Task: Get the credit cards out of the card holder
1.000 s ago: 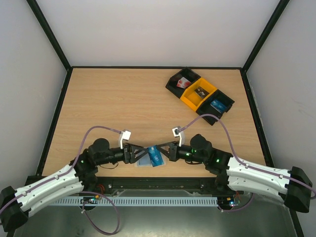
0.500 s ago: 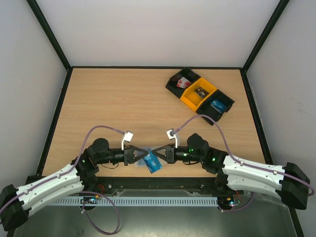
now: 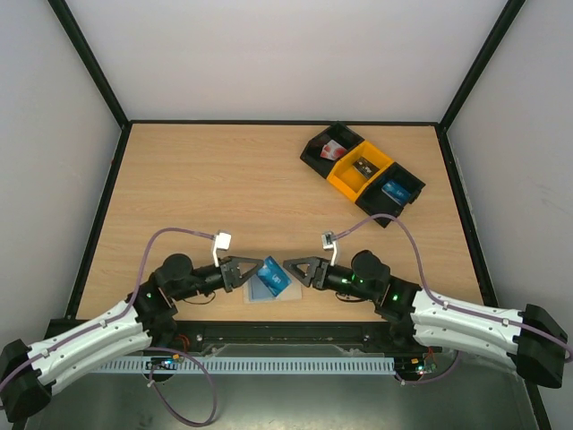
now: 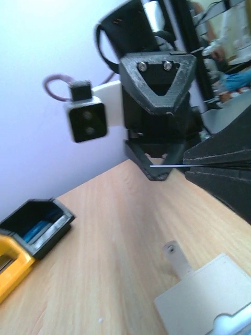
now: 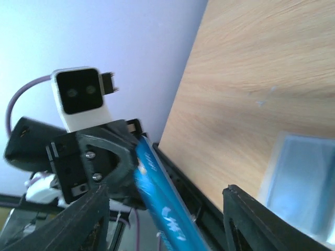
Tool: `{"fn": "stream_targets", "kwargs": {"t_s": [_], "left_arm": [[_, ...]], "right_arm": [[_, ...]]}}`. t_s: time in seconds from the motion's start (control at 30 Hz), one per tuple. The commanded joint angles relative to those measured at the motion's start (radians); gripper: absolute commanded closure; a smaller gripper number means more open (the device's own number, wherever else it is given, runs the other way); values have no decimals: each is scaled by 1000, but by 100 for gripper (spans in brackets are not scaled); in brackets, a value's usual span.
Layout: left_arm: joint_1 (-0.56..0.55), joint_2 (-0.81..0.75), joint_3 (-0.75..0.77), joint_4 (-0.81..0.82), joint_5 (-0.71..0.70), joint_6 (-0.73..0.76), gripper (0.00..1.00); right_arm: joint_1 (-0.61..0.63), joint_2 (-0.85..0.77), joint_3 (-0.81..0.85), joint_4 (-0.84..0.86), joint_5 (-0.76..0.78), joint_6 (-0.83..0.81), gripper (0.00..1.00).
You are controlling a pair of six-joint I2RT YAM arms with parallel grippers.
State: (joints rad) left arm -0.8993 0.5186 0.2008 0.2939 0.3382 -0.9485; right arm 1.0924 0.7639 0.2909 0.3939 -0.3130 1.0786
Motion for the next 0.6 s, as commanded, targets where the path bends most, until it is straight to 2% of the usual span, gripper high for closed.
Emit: {"fn": "stream_targets", "kwargs": {"t_s": [0.0,0.2,0.37,0.57], "left_arm": [[-2,-52,-32,84,-201,-81,97],[0,-80,-46,178,-360,-164,97],[0,-52,-32,208,-442,-215,97],[-1,20,-18,235,-446,-258,97]], "right_arm": [[1,-21,-52,81,138,134,38],[1,63,-74,252,120,213,40],[3,163,-59,405,77,245,51],[5,221,-16,442,90,248,64]]}}
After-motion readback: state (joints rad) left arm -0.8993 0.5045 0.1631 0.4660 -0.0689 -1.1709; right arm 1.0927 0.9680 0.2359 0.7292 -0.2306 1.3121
